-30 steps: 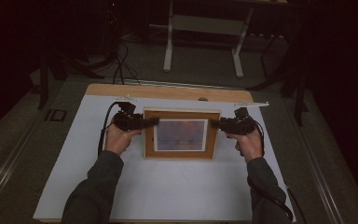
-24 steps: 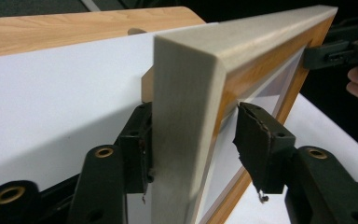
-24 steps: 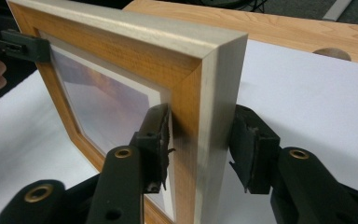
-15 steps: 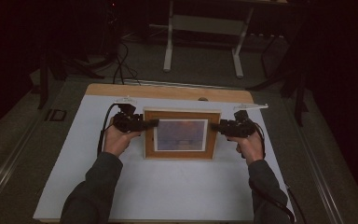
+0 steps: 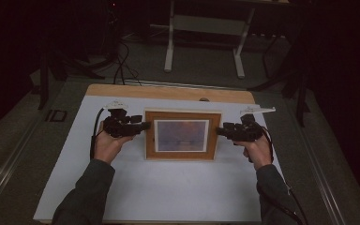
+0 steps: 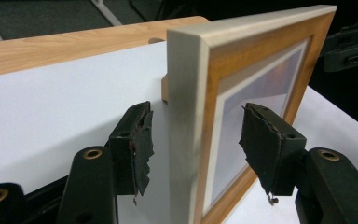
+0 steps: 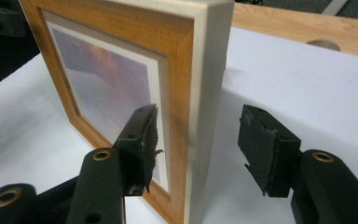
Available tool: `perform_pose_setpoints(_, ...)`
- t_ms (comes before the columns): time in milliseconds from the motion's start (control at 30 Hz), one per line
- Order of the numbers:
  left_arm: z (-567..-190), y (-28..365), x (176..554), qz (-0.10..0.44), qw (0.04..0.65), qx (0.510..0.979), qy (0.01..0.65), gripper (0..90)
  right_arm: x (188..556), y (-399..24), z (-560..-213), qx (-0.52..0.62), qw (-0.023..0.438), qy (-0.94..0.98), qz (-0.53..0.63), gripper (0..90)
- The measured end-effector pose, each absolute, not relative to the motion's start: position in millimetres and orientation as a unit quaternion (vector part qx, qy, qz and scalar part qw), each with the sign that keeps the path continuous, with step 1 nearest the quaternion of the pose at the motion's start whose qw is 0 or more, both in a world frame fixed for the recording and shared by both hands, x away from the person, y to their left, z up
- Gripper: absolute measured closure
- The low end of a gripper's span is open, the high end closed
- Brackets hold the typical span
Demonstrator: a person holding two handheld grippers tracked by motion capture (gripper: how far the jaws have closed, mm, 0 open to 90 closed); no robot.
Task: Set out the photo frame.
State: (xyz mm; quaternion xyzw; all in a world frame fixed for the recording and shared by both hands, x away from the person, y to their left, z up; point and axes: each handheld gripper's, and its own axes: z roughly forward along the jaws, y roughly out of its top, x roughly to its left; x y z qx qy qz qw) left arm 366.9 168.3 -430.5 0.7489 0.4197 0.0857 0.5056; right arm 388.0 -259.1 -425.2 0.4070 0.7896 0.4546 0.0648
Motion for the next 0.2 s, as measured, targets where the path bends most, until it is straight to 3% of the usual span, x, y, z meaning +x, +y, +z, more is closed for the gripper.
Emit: perform_pose_setpoints(200, -435, 169, 353, 0.115, 0.480, 0.761, 0.421, 44.0, 383, -262, -432, 0.410, 0.058, 0.787, 0.457, 46.3)
